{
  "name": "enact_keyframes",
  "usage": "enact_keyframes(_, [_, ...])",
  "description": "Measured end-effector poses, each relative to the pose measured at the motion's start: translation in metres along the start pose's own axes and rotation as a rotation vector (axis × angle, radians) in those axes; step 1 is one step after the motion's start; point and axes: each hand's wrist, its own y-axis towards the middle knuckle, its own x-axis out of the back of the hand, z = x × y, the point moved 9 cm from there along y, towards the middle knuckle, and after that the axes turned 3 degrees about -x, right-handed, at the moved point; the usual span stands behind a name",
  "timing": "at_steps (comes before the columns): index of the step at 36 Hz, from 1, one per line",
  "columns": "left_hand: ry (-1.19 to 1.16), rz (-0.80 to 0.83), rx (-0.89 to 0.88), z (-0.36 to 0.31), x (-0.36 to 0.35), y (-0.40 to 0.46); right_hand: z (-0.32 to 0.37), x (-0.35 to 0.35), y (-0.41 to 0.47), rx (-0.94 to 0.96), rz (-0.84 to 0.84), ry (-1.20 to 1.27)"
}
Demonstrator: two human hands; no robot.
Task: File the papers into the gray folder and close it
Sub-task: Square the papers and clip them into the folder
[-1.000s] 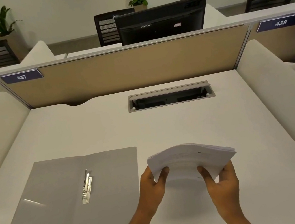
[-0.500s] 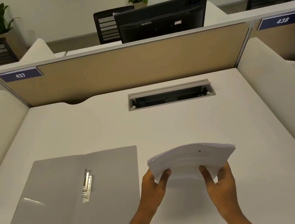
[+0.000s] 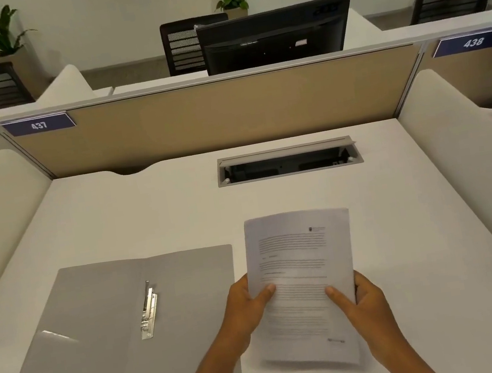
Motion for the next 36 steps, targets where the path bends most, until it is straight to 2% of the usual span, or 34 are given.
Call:
enact_keyframes(7, [-0.027, -0.046, 0.206, 0.035, 0.053, -0.012, -0.024, -0.051, -0.008, -0.132, 0.122, -0.031])
enact_keyframes(12, [-0.081, -0.11, 0.256, 0.049, 0.103, -0.022, -0.027, -0.099, -0.014, -0.148, 0.174, -0.052])
enact_keyframes(17, [0.042, -0.223, 0.197, 0.048, 0.165, -0.027, -0.031, -0.149, -0.014, -0.173, 0.185, -0.034])
enact_keyframes(20, [0.216, -0.343, 0.128, 0.049, 0.212, -0.031, -0.034, -0.177, -0.014, -0.202, 0.17, -0.007])
enact_keyframes(24, [0.506, -0.47, -0.054, 0.047, 0.273, -0.045, -0.036, -0.206, -0.015, -0.207, 0.139, -0.001])
enact_keyframes(26, [0.684, -0.443, -0.083, 0.055, 0.297, -0.049, -0.037, -0.219, -0.017, -0.216, 0.122, -0.013])
enact_keyframes(30, [1.017, -0.318, 0.044, 0.084, 0.335, -0.05, -0.039, -0.239, -0.019, -0.221, 0.089, -0.061])
enact_keyframes(36, [1.177, -0.137, 0.116, 0.109, 0.344, -0.048, -0.046, -0.252, -0.019, -0.232, 0.066, -0.089])
